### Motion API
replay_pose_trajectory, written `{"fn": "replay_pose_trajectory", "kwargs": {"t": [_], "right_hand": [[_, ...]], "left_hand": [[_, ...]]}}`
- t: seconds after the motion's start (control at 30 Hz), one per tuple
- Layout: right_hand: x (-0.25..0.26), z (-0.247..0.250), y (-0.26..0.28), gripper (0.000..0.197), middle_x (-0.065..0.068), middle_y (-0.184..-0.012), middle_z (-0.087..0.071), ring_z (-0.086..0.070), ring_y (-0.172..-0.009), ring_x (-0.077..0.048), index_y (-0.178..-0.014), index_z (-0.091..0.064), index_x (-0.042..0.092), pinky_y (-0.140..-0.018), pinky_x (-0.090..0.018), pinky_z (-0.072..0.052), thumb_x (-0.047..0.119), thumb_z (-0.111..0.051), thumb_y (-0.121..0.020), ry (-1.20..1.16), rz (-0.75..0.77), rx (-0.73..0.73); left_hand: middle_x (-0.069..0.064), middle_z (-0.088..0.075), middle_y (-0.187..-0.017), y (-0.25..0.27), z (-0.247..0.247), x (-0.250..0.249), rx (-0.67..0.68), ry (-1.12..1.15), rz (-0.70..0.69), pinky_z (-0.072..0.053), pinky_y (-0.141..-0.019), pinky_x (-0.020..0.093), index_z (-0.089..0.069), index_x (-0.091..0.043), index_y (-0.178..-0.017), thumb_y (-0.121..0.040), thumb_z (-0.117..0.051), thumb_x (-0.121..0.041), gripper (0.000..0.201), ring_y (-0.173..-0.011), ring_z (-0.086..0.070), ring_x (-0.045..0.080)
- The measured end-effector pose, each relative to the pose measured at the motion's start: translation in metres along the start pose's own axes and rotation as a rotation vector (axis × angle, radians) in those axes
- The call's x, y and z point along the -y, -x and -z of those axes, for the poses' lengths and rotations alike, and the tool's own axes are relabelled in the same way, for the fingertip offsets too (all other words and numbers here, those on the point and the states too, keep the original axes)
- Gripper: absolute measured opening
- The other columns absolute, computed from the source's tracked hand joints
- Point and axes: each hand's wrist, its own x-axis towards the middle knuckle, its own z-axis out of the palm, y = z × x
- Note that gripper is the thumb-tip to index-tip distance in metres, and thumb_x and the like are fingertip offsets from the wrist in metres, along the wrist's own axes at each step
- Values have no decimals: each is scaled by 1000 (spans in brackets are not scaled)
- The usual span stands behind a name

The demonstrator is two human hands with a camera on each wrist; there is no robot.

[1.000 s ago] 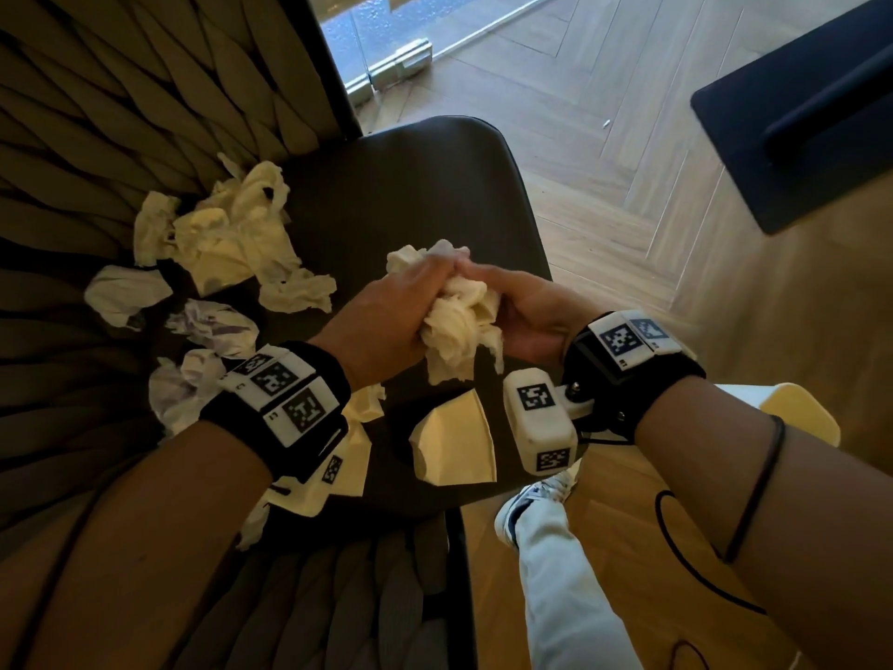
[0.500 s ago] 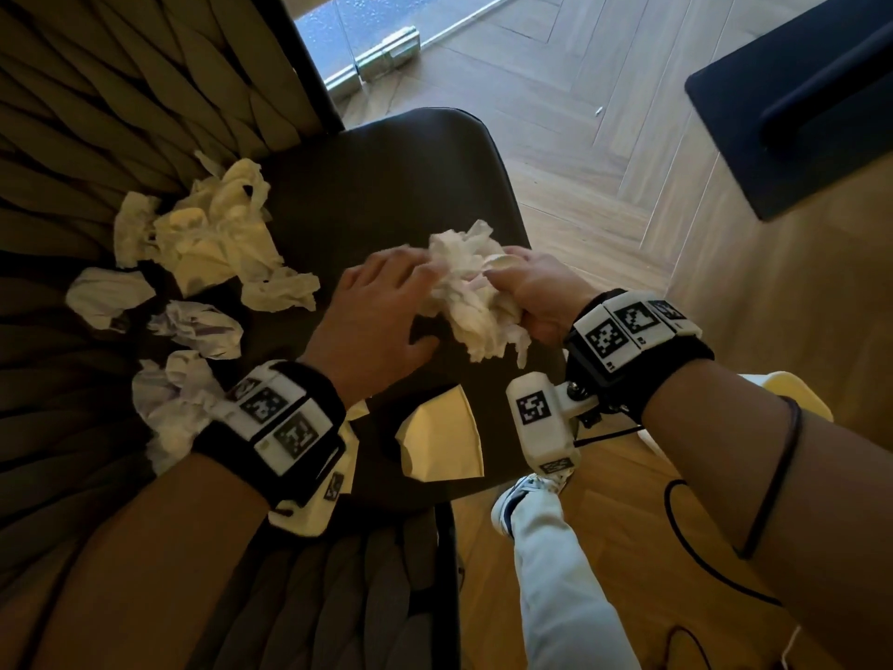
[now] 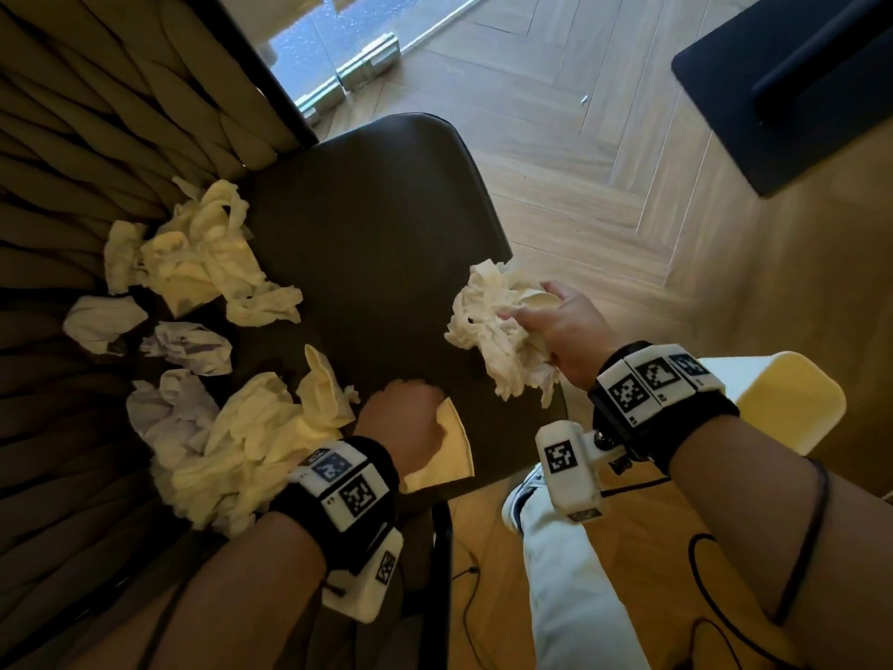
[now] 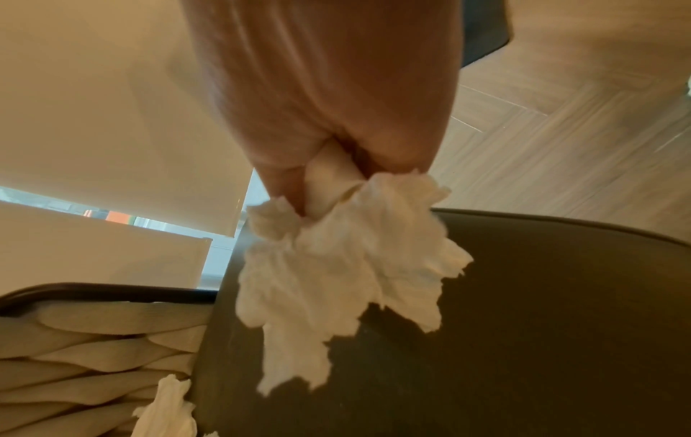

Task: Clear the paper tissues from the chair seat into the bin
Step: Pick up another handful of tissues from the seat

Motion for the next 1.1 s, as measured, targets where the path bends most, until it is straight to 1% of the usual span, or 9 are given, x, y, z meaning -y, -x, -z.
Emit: {"fn": "replay_pose_trajectory", "kwargs": {"t": [0.1,0.2,0.3,0.4,0.5,0.63,0.8,0.97,1.1], "right_hand": [[-8,0,4,66,-2,-101,-62,-64,-90,-17,-137,-43,20,-77,-33,-56,15,-74,-79,-30,-4,27],[-11,-12,7,63,-8,-116,-65,-66,-100,-23,-131,-51,22,-87,-44,-56,20,-78,-74,-11,-14,66],[-10,-30,9,63,-4,-115,-63,-64,-104,-24,-131,-49,26,-89,-47,-55,22,-77,-75,15,-21,105],[-9,-44,9,58,2,-105,-63,-63,-97,-18,-130,-50,26,-87,-44,-55,20,-75,-78,48,-15,147],[-10,-52,9,57,5,-100,-60,-60,-86,-11,-130,-50,27,-78,-36,-55,19,-74,-79,84,-20,158],[-13,-54,9,60,3,-104,-59,-59,-94,-16,-133,-48,27,-84,-39,-55,20,-74,-79,112,-34,143],[-18,-43,7,60,5,-103,-59,-60,-99,-19,-132,-49,27,-90,-45,-53,21,-75,-78,98,-16,109],[-27,-23,5,61,-2,-115,-63,-63,-103,-22,-132,-49,25,-91,-46,-54,21,-76,-77,39,4,83],[-35,-10,7,59,-6,-117,-64,-64,-104,-25,-127,-53,25,-90,-49,-54,22,-78,-74,-29,0,86]], "left_hand": [[1,-50,-123,26,23,11,-196,97,102,-42,-98,42,-60,-23,-117,-88,-58,-34,31,-117,-43,21],[4,-41,-135,44,38,38,-425,290,317,-34,-103,40,-62,-18,-119,-85,-64,-32,37,-128,-33,26],[12,-37,-139,29,27,60,-411,424,499,-36,-102,40,-60,-14,-122,-84,-65,-29,42,-125,-40,33],[15,-33,-140,8,9,62,-405,496,589,-42,-99,44,-49,-11,-131,-82,-68,-30,56,-121,-46,37],[17,-31,-142,-7,2,65,-391,462,598,-41,-100,46,-45,-13,-134,-81,-70,-30,61,-124,-42,40],[20,-41,-133,-15,1,74,-412,423,529,-41,-96,42,-60,-7,-117,-88,-59,-19,32,-112,-50,38],[21,-49,-126,-6,3,91,-458,490,439,-41,-94,37,-65,0,-104,-84,-64,-12,23,-112,-52,36],[21,-62,-106,7,4,98,-512,507,414,-37,-77,32,-64,0,-94,-82,-64,-11,17,-99,-57,35],[15,-64,-95,18,21,82,-550,573,367,-48,-78,41,-63,-6,-90,-82,-65,-14,11,-91,-60,31]]}}
